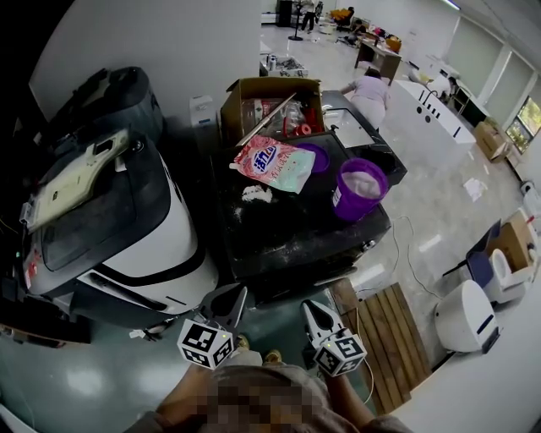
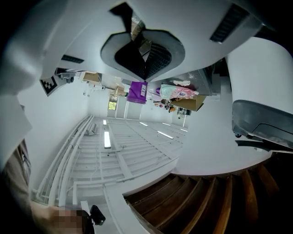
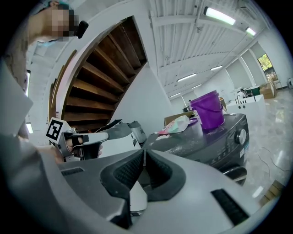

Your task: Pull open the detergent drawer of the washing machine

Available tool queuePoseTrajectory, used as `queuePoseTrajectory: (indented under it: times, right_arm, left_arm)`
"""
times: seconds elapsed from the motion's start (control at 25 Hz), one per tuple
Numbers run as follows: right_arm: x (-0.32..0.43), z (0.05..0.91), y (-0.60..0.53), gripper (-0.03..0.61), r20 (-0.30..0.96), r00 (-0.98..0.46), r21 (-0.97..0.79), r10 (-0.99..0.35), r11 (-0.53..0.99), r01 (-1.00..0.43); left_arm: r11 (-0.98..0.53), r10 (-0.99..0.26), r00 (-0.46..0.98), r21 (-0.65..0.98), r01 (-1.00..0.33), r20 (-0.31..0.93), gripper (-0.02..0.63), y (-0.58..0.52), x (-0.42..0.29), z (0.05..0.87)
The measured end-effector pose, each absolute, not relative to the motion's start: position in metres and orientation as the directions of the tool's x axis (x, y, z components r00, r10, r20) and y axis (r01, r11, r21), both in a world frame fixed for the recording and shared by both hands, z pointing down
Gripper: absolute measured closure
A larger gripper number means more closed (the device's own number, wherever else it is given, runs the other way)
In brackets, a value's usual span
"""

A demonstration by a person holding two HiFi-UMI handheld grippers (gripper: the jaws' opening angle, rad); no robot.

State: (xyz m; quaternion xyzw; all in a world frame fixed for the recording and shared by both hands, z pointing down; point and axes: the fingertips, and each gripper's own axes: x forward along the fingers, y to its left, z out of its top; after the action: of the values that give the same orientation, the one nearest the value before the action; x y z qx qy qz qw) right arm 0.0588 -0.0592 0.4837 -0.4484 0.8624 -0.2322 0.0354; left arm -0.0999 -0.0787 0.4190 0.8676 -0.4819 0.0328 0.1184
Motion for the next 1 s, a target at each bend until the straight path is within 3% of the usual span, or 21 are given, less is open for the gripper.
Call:
queuePoseTrajectory:
  times: [0.36, 0.8, 1.0]
  right_arm:
    - [0.049, 0.503, -0.082, 0.436, 0.108, -0.625, -0.588, -0.773, 0.457, -0.667]
    - [0.031, 0.544, -0.100, 0.217, 0.033, -0.698, -0.752, -0.715, 0.442, -0.489]
    - [0.028, 0.582, -0.107, 0.171, 0.026, -0.717, -0.809, -0.696, 0.407, -0.424]
  left_arm:
    - [-0.506, -0.824, 0.534, 0.180, -0.844, 0.190, 0.592, -0.095, -0.111, 0.428]
    - [-0.490, -0.824, 0.520, 0.179, -0.853, 0.225, 0.592, -0.104, -0.123, 0.442]
    - [-0.483, -0.818, 0.513, 0.175, -0.858, 0.260, 0.592, -0.105, -0.126, 0.452]
